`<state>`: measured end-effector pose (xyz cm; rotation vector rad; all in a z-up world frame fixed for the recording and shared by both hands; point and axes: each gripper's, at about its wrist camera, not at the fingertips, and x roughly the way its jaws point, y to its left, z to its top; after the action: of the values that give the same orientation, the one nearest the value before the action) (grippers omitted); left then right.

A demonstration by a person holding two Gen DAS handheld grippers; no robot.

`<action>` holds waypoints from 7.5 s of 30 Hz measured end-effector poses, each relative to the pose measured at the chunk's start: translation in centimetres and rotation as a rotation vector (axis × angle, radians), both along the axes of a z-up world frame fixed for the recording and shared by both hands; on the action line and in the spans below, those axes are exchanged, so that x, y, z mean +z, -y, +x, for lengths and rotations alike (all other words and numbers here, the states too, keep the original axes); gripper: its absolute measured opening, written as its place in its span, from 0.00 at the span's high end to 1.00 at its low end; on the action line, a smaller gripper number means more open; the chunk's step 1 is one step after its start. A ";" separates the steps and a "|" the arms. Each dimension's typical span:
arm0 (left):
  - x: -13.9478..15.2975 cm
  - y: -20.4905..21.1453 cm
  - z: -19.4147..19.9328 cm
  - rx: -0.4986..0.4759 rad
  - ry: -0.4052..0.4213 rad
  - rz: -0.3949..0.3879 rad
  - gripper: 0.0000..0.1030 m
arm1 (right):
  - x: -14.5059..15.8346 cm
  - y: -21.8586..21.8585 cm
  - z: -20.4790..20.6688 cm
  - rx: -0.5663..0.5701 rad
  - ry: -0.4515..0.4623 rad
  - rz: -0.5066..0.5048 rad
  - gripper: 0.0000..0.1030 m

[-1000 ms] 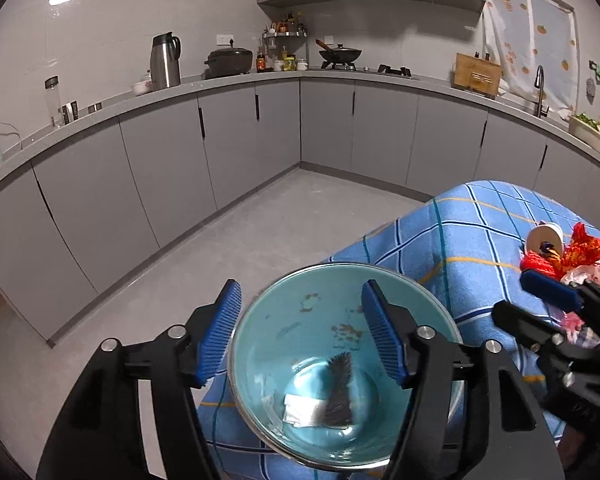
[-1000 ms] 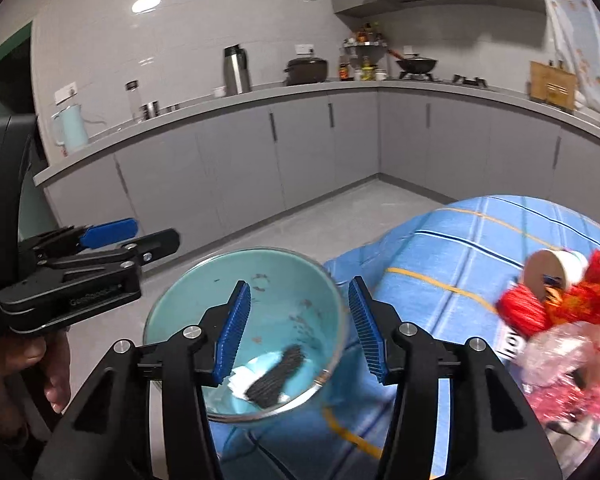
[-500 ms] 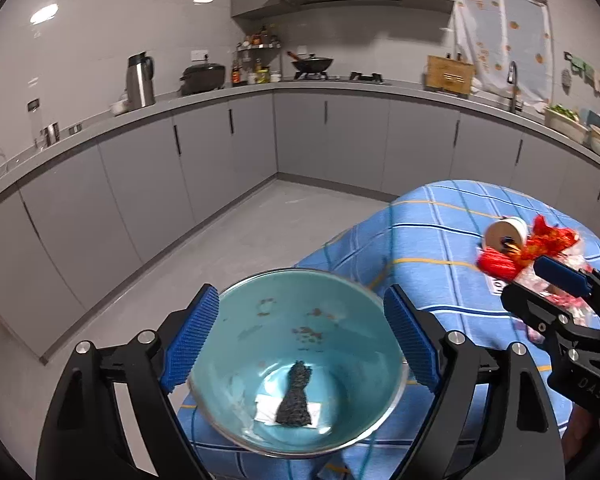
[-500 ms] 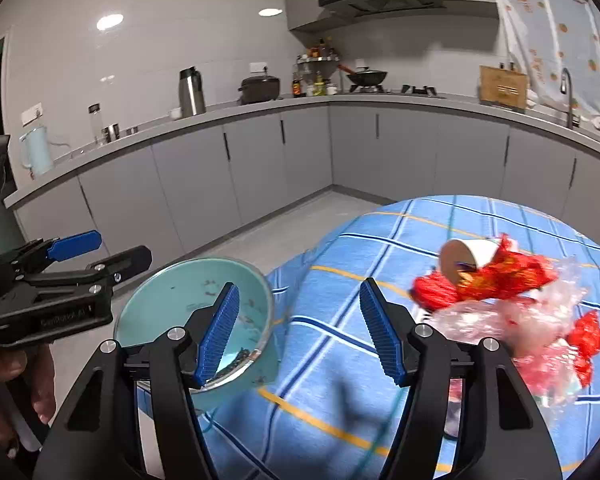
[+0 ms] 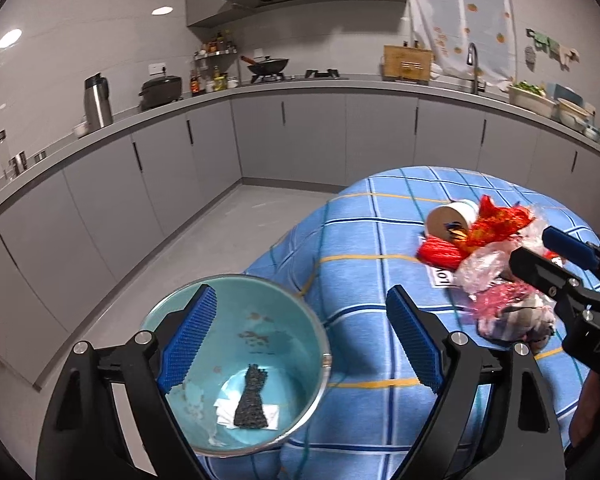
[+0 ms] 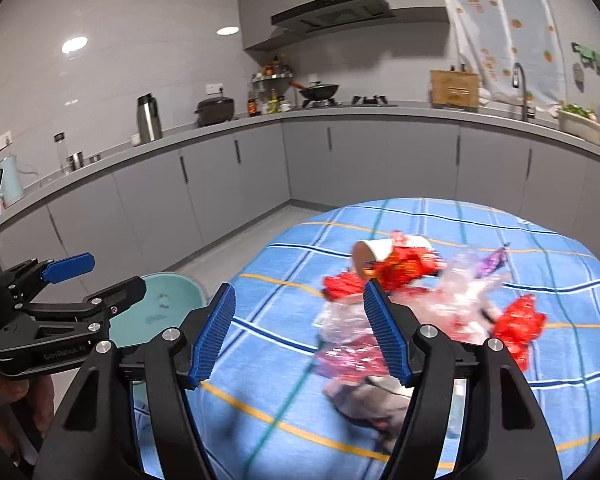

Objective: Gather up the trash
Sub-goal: 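Grasp the clear plastic bag with the left gripper while the right grasps the red bag, then carry the clear bag and red bag over the teal bucket with both grippers, then open both grippers to drop the clear and red bags into the bucket, then grasp the patterned cloth with the right gripper and lift it from the pile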

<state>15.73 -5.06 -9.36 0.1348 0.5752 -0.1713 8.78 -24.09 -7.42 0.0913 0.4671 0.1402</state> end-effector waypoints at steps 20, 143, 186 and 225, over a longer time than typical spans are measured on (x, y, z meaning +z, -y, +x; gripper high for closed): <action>-2.2 9.1 0.3 -0.171 -0.041 0.015 0.14 | -3.4 10.6 -4.5 -0.295 -0.065 -0.028 0.32; 0.9 -10.2 0.1 0.206 0.005 -0.029 0.97 | 4.8 -7.3 4.1 0.183 -0.004 0.000 0.97; -5.7 -12.8 3.4 0.255 -0.156 -0.078 0.92 | -3.3 -17.7 8.4 0.454 -0.155 -0.048 0.97; -3.6 2.0 0.9 -0.017 -0.076 -0.007 0.16 | -2.1 3.6 -1.8 -0.054 -0.112 -0.064 0.51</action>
<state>16.61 -7.11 -12.92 0.1269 0.6493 -0.1959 7.00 -27.66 -9.51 0.0492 0.5797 0.0678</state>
